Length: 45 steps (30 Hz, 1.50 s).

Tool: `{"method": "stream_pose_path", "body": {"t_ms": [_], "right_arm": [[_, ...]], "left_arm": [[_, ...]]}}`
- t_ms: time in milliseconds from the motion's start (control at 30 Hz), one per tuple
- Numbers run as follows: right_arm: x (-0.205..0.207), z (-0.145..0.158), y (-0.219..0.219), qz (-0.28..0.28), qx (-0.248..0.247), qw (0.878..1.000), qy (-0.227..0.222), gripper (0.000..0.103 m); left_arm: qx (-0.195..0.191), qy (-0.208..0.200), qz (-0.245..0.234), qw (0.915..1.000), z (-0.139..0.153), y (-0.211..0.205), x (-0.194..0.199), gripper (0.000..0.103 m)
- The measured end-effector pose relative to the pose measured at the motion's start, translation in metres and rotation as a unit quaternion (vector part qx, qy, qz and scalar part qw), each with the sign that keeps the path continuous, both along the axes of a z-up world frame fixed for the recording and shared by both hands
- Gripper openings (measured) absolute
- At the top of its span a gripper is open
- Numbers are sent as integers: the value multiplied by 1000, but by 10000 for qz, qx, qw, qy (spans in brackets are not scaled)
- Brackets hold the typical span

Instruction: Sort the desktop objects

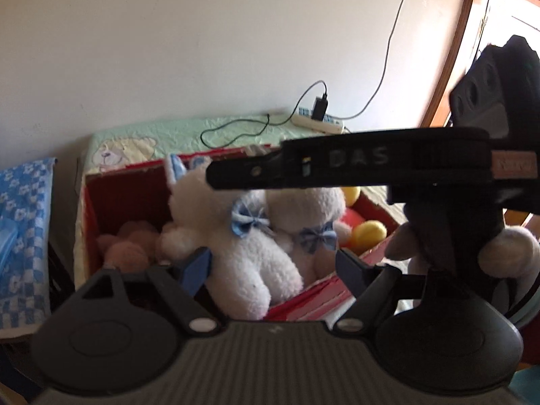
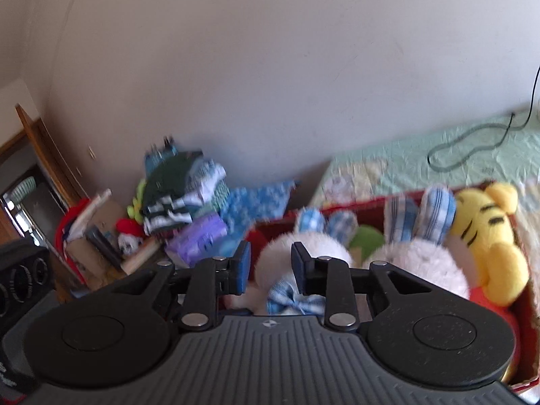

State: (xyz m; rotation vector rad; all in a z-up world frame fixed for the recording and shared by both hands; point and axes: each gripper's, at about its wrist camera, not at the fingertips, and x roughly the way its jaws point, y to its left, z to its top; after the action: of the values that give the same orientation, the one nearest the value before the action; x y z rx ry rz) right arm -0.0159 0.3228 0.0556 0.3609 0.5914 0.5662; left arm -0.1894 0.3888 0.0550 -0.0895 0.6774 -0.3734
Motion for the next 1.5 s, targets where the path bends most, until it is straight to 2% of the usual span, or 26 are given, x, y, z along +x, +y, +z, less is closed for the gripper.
{"method": "stream_pose_path", "body": {"t_ms": [100, 200, 267, 333, 400, 533, 700, 767, 833, 967, 1067, 1133, 1300, 1500], "right_arm": [[7, -4, 0, 60, -218, 9995, 211, 25], [11, -8, 3, 204, -411, 9984, 341, 24], [13, -15, 10, 279, -532, 9974, 400, 16], [13, -19, 10, 347, -347, 9972, 560, 15], [8, -19, 6, 410, -163, 9972, 608, 15], [4, -21, 0, 391, 9, 9965, 732, 15], [-9, -9, -11, 282, 325, 9973, 598, 26], [-16, -3, -13, 17, 62, 9989, 458, 41], [-24, 2, -19, -222, -132, 9991, 346, 43], [-38, 12, -36, -611, -319, 9973, 238, 44], [-46, 18, -47, -945, -606, 9935, 176, 44], [-48, 21, -54, -1091, -683, 9914, 214, 45], [-50, 23, -64, -1344, -1186, 9832, 337, 56], [-61, 24, -98, -1444, -1359, 9783, 594, 73]], "left_arm": [[37, 60, -57, 10000, -5, -3, 2, 83], [-93, 288, -23, 9995, -15, 0, 13, 86], [-337, 504, 27, 9982, -22, 8, 19, 89], [-583, 698, 109, 9958, -24, 16, 22, 89], [-607, 681, 161, 9957, -22, 20, 18, 85], [-520, 600, 139, 9967, -15, 17, 9, 85], [-295, 448, 195, 9984, -4, 11, 1, 89], [-213, 455, 322, 9982, -1, 11, -1, 89], [-154, 466, 525, 9974, 2, 14, -3, 96], [97, 366, 1012, 9941, 12, 14, -3, 96], [428, 247, 1524, 9871, 22, 9, -5, 96], [627, 376, 1813, 9807, 25, 4, -3, 96], [760, 814, 2252, 9679, 27, -16, -3, 96], [975, 1060, 2580, 9553, 25, -61, -11, 97]]}}
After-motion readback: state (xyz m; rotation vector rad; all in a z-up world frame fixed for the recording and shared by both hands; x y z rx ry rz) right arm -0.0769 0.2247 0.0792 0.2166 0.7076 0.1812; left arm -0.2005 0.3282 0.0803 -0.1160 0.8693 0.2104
